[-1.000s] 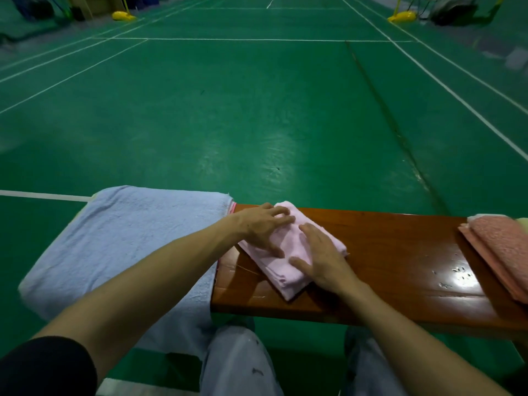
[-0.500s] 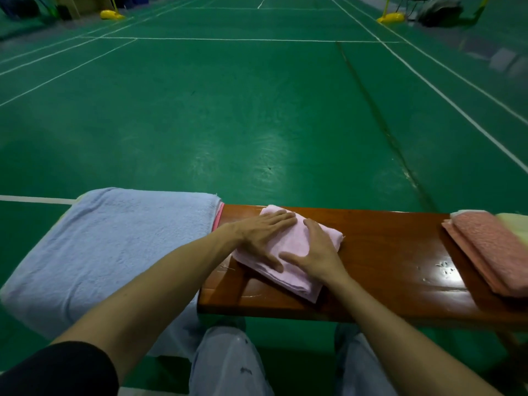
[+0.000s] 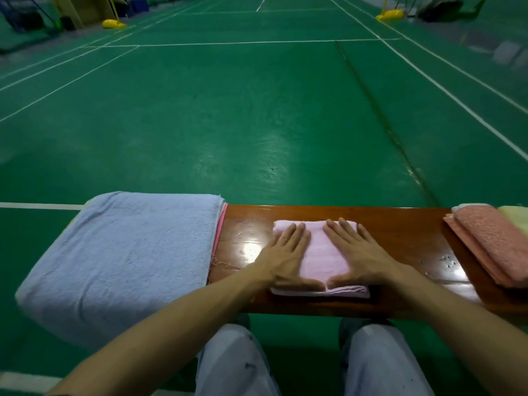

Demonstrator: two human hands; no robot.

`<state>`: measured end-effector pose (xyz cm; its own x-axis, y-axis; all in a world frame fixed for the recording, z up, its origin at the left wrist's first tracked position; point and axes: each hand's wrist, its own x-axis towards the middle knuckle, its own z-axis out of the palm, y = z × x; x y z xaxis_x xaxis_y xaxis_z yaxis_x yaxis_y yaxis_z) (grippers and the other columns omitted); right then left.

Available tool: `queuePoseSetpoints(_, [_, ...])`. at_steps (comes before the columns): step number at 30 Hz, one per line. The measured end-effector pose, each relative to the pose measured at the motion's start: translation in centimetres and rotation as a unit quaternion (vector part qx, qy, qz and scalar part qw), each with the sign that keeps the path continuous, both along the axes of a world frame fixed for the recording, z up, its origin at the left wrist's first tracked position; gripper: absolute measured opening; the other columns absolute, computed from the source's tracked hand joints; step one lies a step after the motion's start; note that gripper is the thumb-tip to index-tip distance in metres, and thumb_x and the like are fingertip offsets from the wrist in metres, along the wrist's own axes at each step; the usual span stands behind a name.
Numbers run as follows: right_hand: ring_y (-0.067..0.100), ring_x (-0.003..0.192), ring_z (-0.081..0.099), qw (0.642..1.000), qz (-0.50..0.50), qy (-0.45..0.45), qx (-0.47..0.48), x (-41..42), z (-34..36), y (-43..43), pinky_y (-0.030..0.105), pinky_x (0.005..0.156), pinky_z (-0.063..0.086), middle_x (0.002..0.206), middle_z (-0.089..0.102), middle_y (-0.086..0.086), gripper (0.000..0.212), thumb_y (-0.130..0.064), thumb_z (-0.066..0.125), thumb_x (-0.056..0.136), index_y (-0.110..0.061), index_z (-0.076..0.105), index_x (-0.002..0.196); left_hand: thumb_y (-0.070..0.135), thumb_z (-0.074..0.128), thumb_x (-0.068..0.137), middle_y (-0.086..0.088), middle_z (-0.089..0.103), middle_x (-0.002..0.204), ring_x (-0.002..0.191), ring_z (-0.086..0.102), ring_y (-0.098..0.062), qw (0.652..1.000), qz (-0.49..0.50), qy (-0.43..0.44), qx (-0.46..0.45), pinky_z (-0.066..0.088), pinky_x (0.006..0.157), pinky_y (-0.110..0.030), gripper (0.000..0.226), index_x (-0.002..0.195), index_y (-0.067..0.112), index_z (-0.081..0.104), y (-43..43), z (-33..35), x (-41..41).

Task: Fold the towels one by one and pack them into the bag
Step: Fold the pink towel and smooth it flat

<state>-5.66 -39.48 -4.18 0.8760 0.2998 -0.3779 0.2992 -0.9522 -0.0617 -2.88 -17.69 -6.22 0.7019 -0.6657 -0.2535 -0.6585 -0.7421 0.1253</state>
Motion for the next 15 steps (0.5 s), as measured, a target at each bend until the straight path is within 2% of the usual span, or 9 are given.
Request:
queuePoseSetpoints(2, [0.018, 0.140, -0.038, 1.000, 0.015, 0.020, -0.006, -0.2, 0.4, -0.4, 0.042, 0.115, -0.023, 0.150, -0.043, -0.002, 0.142, -0.108, 0.003, 0.034, -0.024, -0.037, 0.141, 0.095, 0.022, 0.064, -0.008, -0.028, 0.156, 0.144, -0.024, -0.022, 1.000, -0.013, -0.012, 0.025, -0.009, 0.119, -0.046, 0.127, 0.151, 0.010, -0.016, -0.3, 1.0, -0.5])
queuePoseSetpoints(6, [0.018, 0.139, -0.041, 1.000, 0.008, 0.018, 0.016, -0.3, 0.1, -0.4, 0.044, 0.117, -0.021, 0.149, -0.045, -0.003, 0.144, -0.108, 0.012, 0.037, -0.025, -0.034, 0.145, 0.094, 0.032, 0.067, -0.007, -0.024, 0.157, 0.146, -0.021, -0.020, 0.996, -0.058, -0.050, 0.045, -0.010, 0.120, -0.042, 0.130, 0.151, 0.006, -0.014, 0.3, 1.0, 1.2])
queuePoseSetpoints(12, [0.017, 0.137, -0.043, 1.000, -0.003, 0.009, 0.018, -0.5, -0.6, -1.6, 0.051, 0.117, -0.019, 0.146, -0.049, -0.008, 0.138, -0.110, 0.012, 0.036, -0.034, -0.038, 0.140, 0.091, 0.044, 0.066, -0.002, -0.035, 0.153, 0.140, -0.034, -0.014, 0.999, -0.047, -0.017, -0.016, -0.017, 0.117, -0.039, 0.132, 0.148, 0.013, -0.024, 1.4, -0.1, 1.9])
queuePoseSetpoints(15, [0.015, 0.139, -0.039, 1.000, -0.017, -0.003, 0.020, -0.5, -1.2, -2.4, 0.050, 0.119, -0.016, 0.148, -0.046, -0.009, 0.135, -0.110, 0.010, 0.037, -0.037, -0.036, 0.141, 0.091, 0.045, 0.063, 0.000, -0.034, 0.154, 0.141, -0.031, -0.013, 0.999, -0.030, -0.004, -0.038, -0.014, 0.118, -0.037, 0.133, 0.149, 0.016, -0.024, 2.1, -0.4, 2.2])
